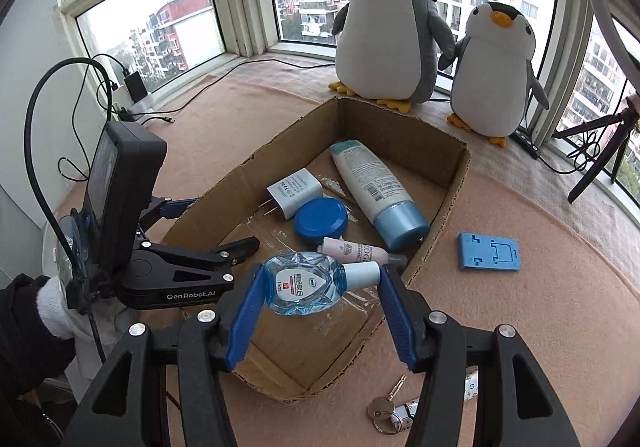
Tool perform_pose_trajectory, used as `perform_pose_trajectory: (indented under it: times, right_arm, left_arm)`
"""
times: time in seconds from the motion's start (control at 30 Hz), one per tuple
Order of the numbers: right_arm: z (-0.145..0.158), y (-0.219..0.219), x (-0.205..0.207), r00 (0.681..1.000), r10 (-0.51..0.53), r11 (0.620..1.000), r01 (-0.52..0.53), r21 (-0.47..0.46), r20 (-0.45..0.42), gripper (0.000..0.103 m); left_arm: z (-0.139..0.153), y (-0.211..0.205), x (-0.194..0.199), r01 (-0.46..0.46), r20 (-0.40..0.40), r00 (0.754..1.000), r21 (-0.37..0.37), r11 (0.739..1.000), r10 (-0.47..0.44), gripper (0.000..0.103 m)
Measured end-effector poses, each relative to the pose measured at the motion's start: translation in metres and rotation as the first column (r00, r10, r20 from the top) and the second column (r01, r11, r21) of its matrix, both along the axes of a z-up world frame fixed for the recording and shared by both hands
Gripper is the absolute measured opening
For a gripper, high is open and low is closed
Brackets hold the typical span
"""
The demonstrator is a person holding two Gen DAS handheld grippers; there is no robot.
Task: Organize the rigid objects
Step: 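Carry the eye-drop bottle into the box and open the right gripper, then move the right gripper to the black cylinder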
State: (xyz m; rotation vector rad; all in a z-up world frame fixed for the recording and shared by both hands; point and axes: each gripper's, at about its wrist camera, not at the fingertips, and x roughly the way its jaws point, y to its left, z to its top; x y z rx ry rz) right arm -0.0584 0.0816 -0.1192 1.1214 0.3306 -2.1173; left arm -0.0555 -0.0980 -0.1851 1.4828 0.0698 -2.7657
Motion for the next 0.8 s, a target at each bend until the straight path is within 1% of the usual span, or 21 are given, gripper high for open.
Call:
perform_pose_trajectory:
  times: [0.07,0.1,0.13,0.2,0.5,0.7,0.8]
  right_arm:
    - [0.001,-0.001,0.001,1.000,0.002,1.000,-0.002,0.003,-0.008,0.054]
    - [0.002,-0.001,0.001,1.000,0.003,1.000,-0.003,0.004,-0.009,0.058]
    - [0.003,-0.001,0.001,1.000,0.002,1.000,-0.002,0.003,-0.010,0.067]
    - [0.005,0.000,0.001,1.000,-0.004,1.000,0.004,-0.008,-0.016,0.075]
    - [0.010,0.018,-0.003,0.999,-0.047,0.998,0.046,-0.036,-0.006,0.076]
    - [0.019,0.046,-0.005,0.995,-0.097,0.994,0.097,-0.057,0.010,0.076]
    - [0.018,0.064,-0.006,0.991,-0.132,0.990,0.133,-0.045,0.015,0.076]
  left_arm:
    - [0.000,0.000,0.000,0.000,0.000,1.000,0.000,1.000,0.000,0.084]
    - [0.000,0.000,0.000,0.000,0.000,1.000,0.000,1.000,0.000,0.084]
    - [0.000,0.000,0.000,-0.001,0.000,1.000,0.000,1.000,0.001,0.084]
    - [0.000,0.000,0.000,-0.001,-0.001,1.000,-0.001,1.000,0.001,0.084]
    - [0.000,0.001,0.000,-0.001,0.000,1.000,0.001,1.000,0.001,0.084]
    - [0.000,0.001,0.000,-0.002,0.000,1.000,0.002,1.000,0.002,0.085]
    - [0.000,0.001,0.000,-0.002,0.000,1.000,0.002,1.000,0.002,0.084]
